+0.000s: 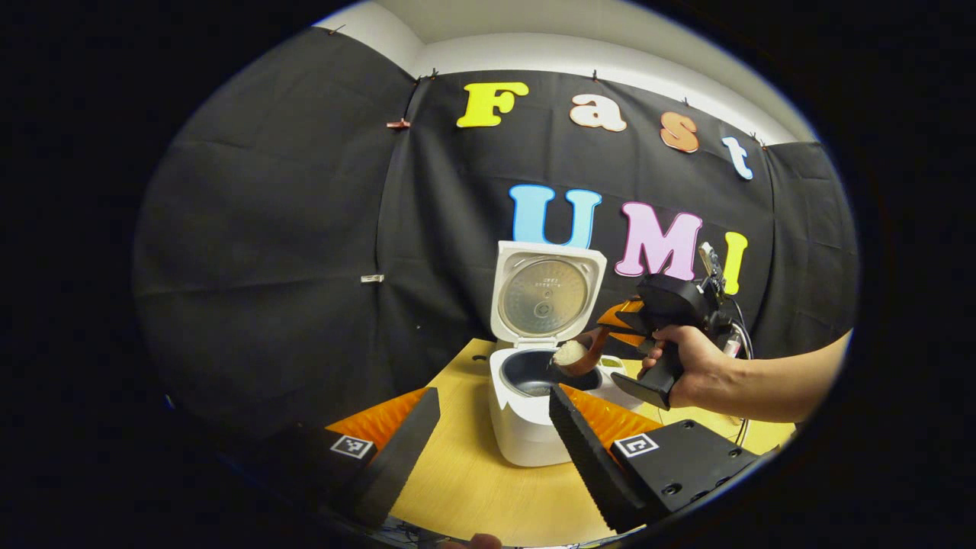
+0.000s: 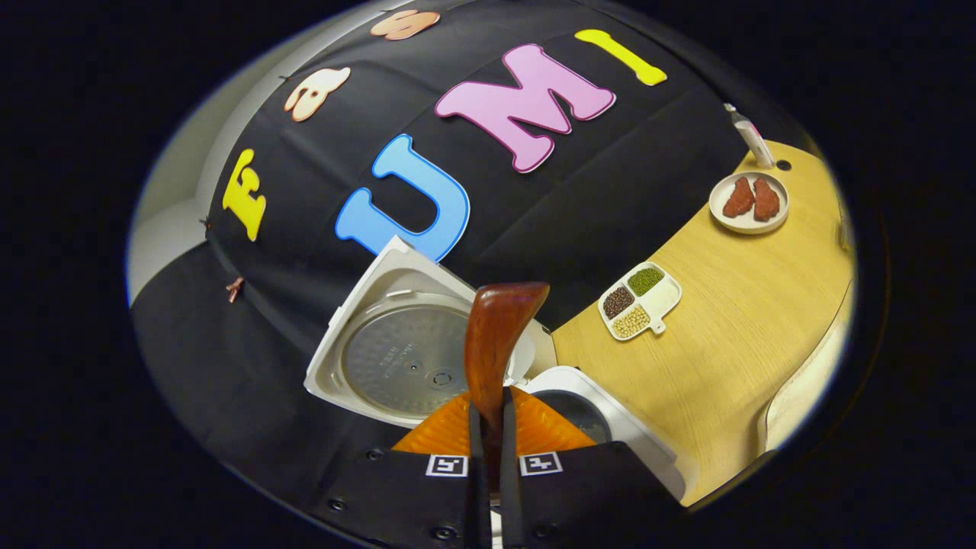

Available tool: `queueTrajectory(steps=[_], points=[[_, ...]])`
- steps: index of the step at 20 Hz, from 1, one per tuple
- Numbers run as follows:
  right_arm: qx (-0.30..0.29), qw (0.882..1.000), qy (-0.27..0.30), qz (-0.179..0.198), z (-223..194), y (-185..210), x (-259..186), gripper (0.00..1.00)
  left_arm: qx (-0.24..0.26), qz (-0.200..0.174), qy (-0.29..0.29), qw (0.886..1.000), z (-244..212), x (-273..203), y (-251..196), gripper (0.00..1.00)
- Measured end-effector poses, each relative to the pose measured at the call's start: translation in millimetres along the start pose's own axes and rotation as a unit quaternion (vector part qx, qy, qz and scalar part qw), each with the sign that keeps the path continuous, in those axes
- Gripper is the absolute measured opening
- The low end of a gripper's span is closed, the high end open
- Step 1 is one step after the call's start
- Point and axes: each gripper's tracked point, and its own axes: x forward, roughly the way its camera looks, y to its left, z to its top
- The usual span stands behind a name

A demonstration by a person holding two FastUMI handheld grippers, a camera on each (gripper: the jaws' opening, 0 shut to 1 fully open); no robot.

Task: Close the left gripper, press the button to open the rice cooker; take a wooden spoon from the chopstick holder with the right hand, scoop a spoonful of rice and pour it into the rice cooker, then put the wooden spoon back into the chopstick holder.

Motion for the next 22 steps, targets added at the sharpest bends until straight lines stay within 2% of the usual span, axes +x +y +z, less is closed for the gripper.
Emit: queueTrajectory(steps=[4, 8, 13, 15, 18, 22], points=[[-0.104, 0.994, 0.011, -0.010, -6.3, 0.2, 17.4, 0.10, -0.007, 0.018, 0.011, 1.000, -7.7, 5.8, 15.6, 0.95], [-0.166, 0.986, 0.018, -0.002, -8.9, 10.2, 28.7, 0.10, -0.008, 0.019, 0.014, 1.000, -10.6, 11.4, 17.1, 0.95], [-0.245, 0.969, 0.023, 0.004, -12.2, 27.2, 28.6, 0.10, -0.006, 0.015, 0.011, 1.000, -4.1, 14.7, 15.0, 0.95], [-0.290, 0.957, 0.021, 0.014, -12.5, 35.0, 27.3, 0.10, -0.006, 0.014, 0.011, 1.000, -4.1, 14.2, 15.7, 0.95], [-0.366, 0.930, 0.020, 0.039, -18.9, 51.3, 24.9, 0.10, -0.003, 0.015, 0.011, 1.000, -4.4, 13.3, 18.7, 0.95], [-0.463, 0.883, 0.013, 0.081, -27.1, 76.9, 17.0, 0.10, -0.007, 0.019, 0.011, 1.000, -4.4, 9.7, 22.6, 0.95]])
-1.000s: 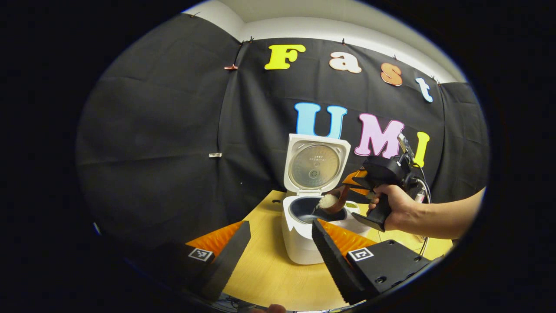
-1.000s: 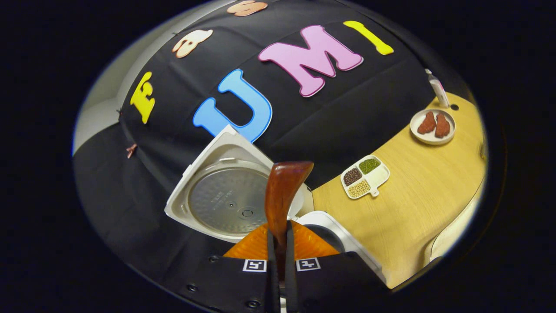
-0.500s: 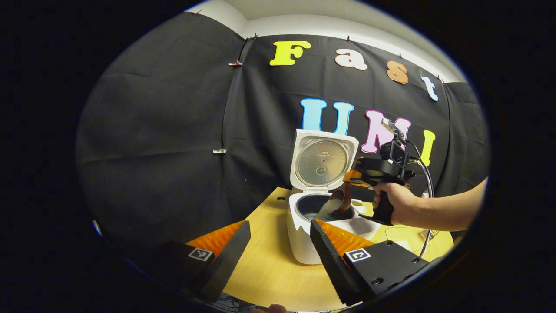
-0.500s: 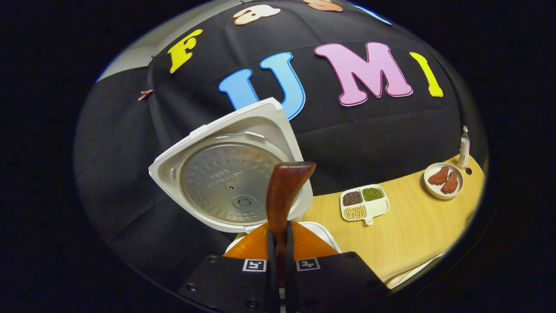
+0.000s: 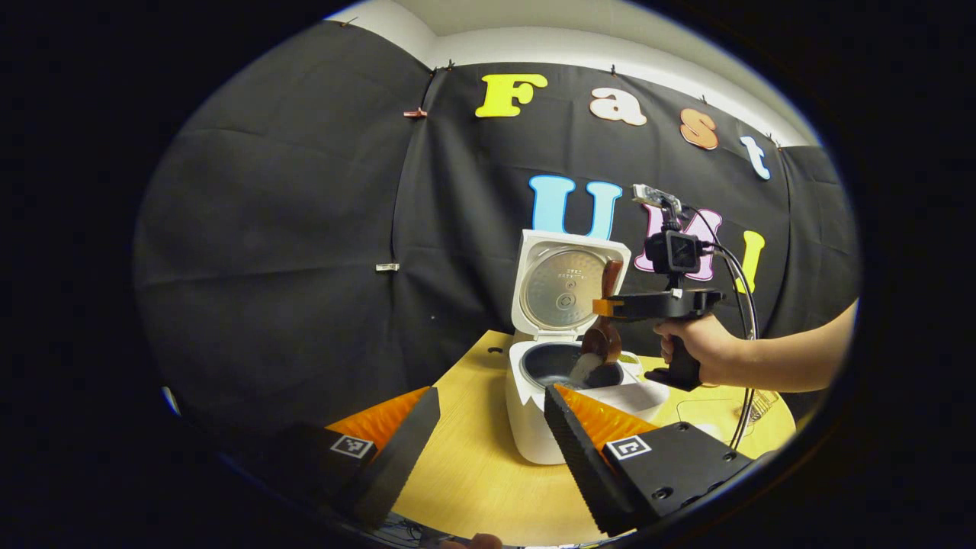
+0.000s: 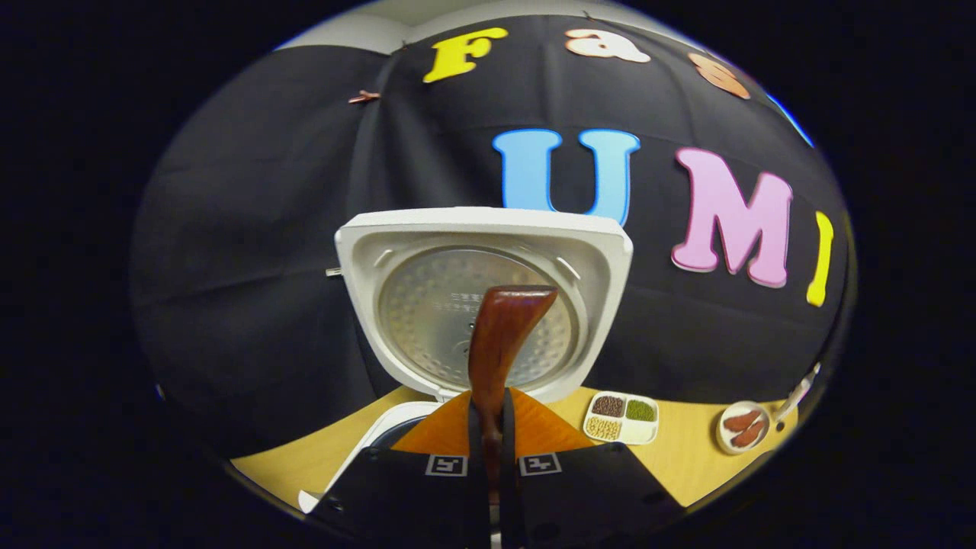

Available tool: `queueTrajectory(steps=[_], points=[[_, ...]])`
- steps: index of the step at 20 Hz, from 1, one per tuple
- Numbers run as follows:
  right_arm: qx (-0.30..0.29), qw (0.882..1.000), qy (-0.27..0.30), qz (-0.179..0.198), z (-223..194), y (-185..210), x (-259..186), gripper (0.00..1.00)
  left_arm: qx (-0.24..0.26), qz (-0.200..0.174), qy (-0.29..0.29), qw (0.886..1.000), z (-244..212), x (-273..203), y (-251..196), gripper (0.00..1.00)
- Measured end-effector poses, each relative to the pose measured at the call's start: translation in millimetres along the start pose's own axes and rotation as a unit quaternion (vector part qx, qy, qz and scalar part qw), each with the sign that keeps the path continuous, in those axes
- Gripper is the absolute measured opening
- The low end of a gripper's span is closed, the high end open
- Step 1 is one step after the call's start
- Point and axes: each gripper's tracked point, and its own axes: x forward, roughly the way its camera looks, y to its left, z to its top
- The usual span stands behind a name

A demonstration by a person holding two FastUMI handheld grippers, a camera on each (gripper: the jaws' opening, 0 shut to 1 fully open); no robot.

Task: Close the left gripper, press the button to open the rice cooker; take a wooden spoon from the chopstick holder with the right hand, scoop a spoonful of rice and pour it into the rice cooker, then put the wooden spoon back into the chopstick holder.

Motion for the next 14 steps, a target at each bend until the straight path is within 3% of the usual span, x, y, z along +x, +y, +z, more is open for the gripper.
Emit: queueTrajectory(steps=[5, 6, 7, 9, 12, 14], points=[[-0.165, 0.985, -0.018, 0.046, 8.8, 31.9, -6.0, 0.10, 0.001, 0.002, -0.005, 1.000, 3.0, -6.2, 2.0, 0.95], [-0.196, 0.979, -0.021, 0.054, 9.7, 38.1, -6.5, 0.05, -0.001, 0.002, -0.005, 1.000, 1.6, -8.8, 3.0, 0.95], [-0.227, 0.972, -0.022, 0.060, 9.0, 44.3, -8.3, 0.10, -0.002, 0.003, -0.004, 1.000, 1.1, -10.0, 3.0, 0.95], [-0.284, 0.955, -0.031, 0.078, 6.3, 60.2, -14.9, 0.10, -0.002, 0.003, -0.005, 1.000, 0.5, -13.4, 1.9, 0.95], [-0.372, 0.922, -0.054, 0.090, 9.1, 74.9, -24.0, 0.10, 0.000, 0.004, -0.008, 1.000, 2.6, -18.1, -0.6, 0.95], [-0.388, 0.915, -0.059, 0.093, 5.0, 81.2, -31.0, 0.10, 0.002, 0.005, -0.010, 1.000, 3.4, -21.3, -1.6, 0.95]])
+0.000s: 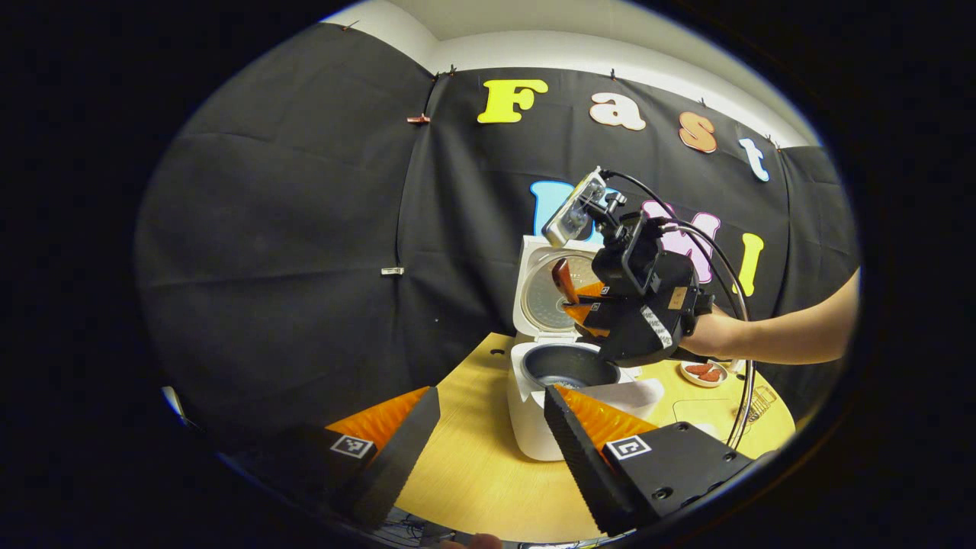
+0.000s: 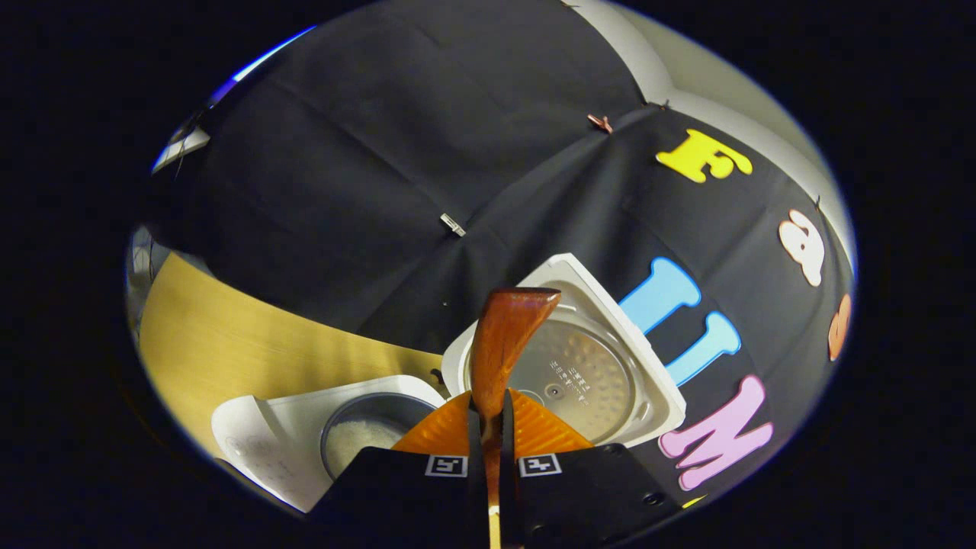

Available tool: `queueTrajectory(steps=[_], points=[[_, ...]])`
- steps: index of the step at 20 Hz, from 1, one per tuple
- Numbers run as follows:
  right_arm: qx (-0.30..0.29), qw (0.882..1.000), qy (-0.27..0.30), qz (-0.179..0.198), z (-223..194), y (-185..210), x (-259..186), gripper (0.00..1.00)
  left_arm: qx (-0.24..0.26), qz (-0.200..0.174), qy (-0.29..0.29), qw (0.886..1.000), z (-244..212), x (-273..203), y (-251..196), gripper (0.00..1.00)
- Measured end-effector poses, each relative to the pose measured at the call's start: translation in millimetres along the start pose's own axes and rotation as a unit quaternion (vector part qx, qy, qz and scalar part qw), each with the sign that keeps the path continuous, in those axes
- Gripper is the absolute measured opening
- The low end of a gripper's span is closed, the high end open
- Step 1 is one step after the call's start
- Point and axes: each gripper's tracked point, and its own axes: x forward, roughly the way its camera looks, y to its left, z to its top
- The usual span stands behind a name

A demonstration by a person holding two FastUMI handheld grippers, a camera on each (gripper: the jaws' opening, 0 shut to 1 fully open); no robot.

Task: Close the left gripper, press the button to open the rice cooker; take a wooden spoon from the chopstick holder with the right hand, scoop a spoonful of rice and pour it into the rice cooker, then put the wooden spoon back into the chopstick holder.

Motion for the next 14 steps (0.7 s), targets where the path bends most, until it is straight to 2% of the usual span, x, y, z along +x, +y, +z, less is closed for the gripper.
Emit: queueTrajectory(steps=[3, 5, 6, 9, 14], points=[[0.048, 0.999, 0.006, -0.005, 0.0, -7.5, 1.6, 0.10, 0.003, 0.000, 0.000, 1.000, -0.6, -4.9, -2.9, 0.95], [0.127, 0.992, 0.014, -0.016, -0.5, -16.8, 1.6, 0.10, 0.005, -0.001, -0.001, 1.000, -1.9, -9.8, -5.2, 0.95], [0.174, 0.984, 0.020, -0.023, 0.0, -19.6, 3.6, 0.10, 0.005, -0.002, -0.002, 1.000, -1.1, -11.9, -6.6, 0.95], [0.303, 0.951, 0.036, -0.050, -12.6, -40.3, 5.2, 0.10, 0.003, -0.003, -0.003, 1.000, -0.6, -17.8, -9.3, 0.95], [0.470, 0.878, 0.047, -0.078, -30.7, -61.5, -1.2, 0.10, 0.009, -0.011, -0.006, 1.000, 1.6, -23.3, -18.0, 0.95]])
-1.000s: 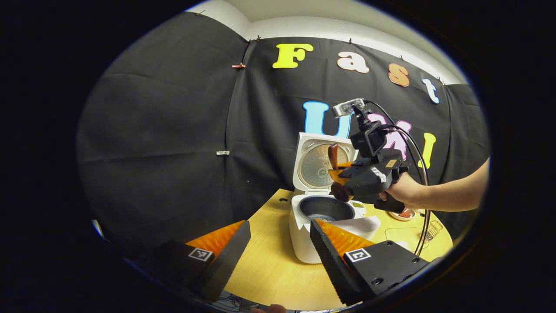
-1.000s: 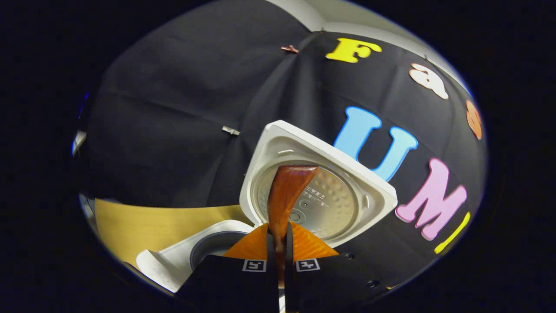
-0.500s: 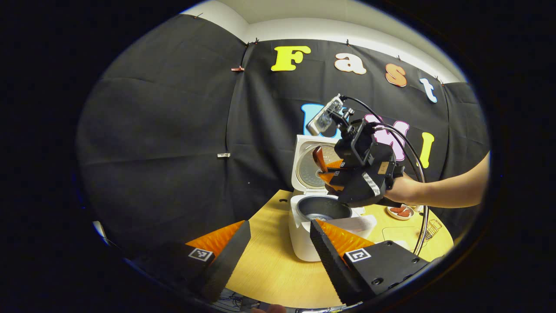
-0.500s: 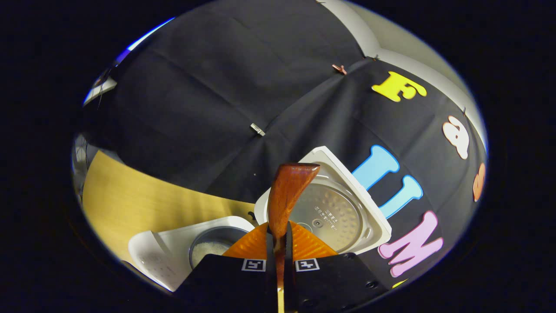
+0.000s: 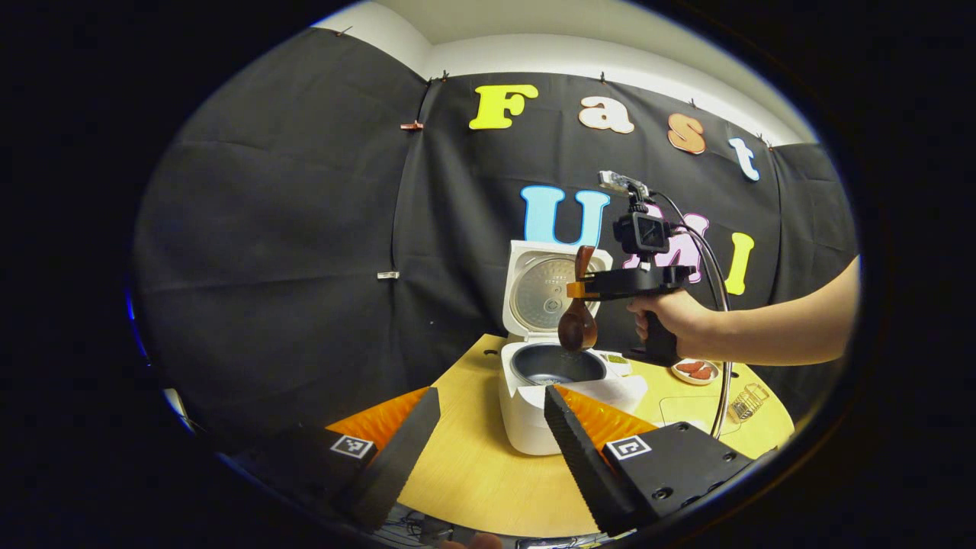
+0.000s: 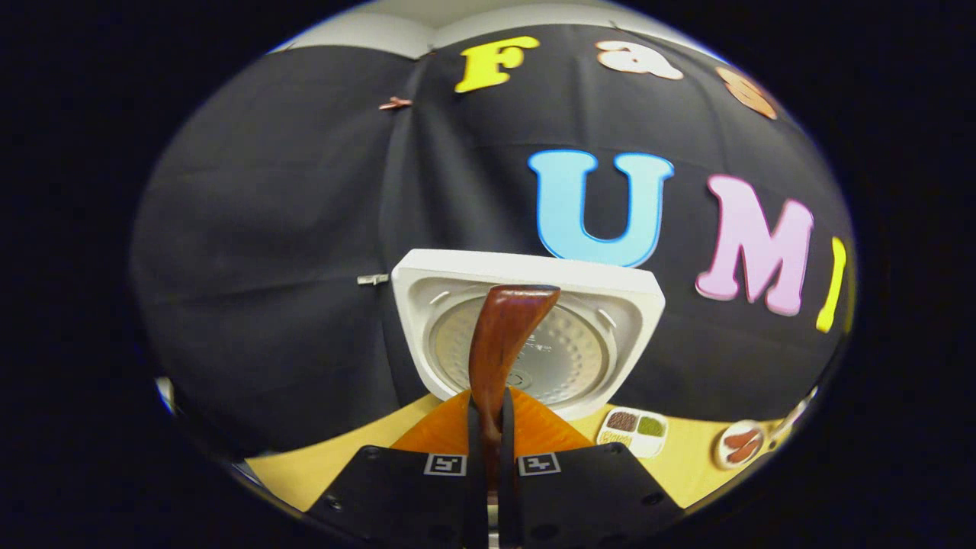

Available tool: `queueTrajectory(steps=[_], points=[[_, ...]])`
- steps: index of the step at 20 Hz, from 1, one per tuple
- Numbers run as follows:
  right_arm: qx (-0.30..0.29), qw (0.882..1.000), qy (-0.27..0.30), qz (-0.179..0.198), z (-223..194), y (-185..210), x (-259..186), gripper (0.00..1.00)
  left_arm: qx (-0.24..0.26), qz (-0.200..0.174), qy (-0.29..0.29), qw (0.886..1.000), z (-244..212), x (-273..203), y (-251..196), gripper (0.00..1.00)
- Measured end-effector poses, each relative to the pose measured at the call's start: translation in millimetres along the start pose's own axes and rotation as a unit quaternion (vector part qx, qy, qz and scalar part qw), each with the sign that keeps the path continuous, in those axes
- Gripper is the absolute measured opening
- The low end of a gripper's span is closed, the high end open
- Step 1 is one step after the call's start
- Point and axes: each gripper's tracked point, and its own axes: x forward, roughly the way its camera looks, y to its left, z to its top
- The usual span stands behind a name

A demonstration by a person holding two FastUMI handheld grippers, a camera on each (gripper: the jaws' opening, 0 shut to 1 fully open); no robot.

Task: Close the left gripper, press the button to open the rice cooker; take a wooden spoon from the chopstick holder with the right hand, scoop a spoonful of rice and pour it into the rice cooker, then put the wooden spoon back into the chopstick holder.

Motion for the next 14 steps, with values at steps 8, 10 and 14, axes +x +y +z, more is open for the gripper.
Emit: queueTrajectory(steps=[8, 10, 14], points=[[0.294, 0.956, 0.002, -0.016, 9.9, -44.1, -28.6, 0.10, 0.001, -0.006, -0.002, 1.000, 13.0, -17.0, -10.8, 0.95], [0.351, 0.936, -0.010, -0.004, 16.8, -53.3, -49.9, 0.10, 0.006, -0.016, -0.002, 1.000, 14.9, -18.8, -18.7, 0.95], [0.386, 0.921, -0.055, -0.004, 46.0, -98.1, -104.3, 0.10, 0.001, -0.026, -0.005, 1.000, 26.0, -17.3, -33.3, 0.95]])
